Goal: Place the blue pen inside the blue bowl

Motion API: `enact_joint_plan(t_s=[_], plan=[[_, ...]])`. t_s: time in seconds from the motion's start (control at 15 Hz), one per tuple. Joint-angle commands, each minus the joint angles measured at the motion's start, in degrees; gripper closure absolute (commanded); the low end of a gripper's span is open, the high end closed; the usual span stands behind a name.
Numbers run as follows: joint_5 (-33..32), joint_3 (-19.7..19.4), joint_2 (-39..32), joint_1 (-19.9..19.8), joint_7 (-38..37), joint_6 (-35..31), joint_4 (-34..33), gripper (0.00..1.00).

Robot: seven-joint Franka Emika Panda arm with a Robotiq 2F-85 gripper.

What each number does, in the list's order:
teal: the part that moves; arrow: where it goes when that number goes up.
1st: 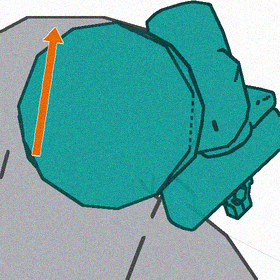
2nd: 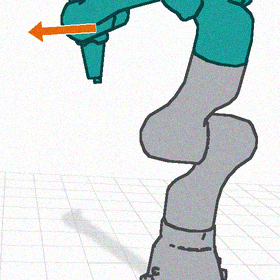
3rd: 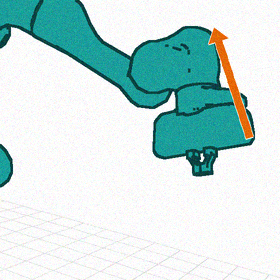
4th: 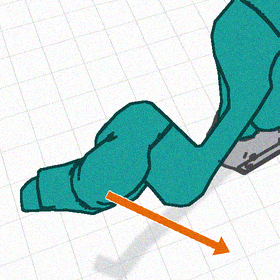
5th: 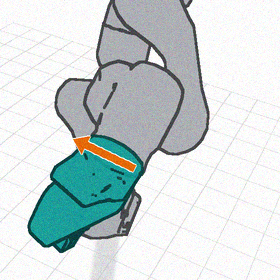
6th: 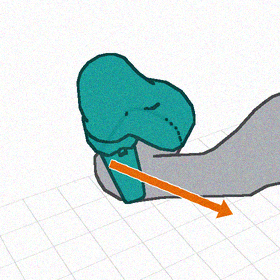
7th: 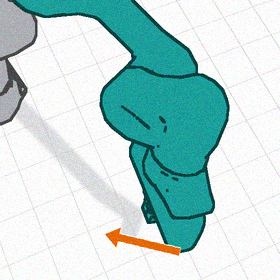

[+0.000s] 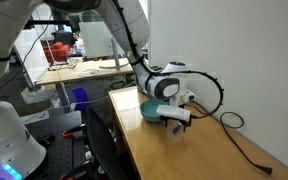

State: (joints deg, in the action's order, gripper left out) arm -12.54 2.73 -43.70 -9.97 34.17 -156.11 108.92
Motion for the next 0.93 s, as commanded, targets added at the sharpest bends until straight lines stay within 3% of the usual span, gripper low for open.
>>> enact_joint_plan(t_s=[0.0, 0.13, 0.2, 0.87], plan=[[-0.9, -0.02, 0.69, 1.07, -2.13, 4.72, -3.89, 0.0], [-1.03, -0.43, 0.26, 1.93, -2.44, 8.39, -6.81, 0.0], [-0.64, 0.8, 0.3, 0.39, -0.49, 4.91, -5.19, 0.0], [-0.07, 1.82, -2.02, 0.04, 0.0, 7.56, -8.9, 0.0]])
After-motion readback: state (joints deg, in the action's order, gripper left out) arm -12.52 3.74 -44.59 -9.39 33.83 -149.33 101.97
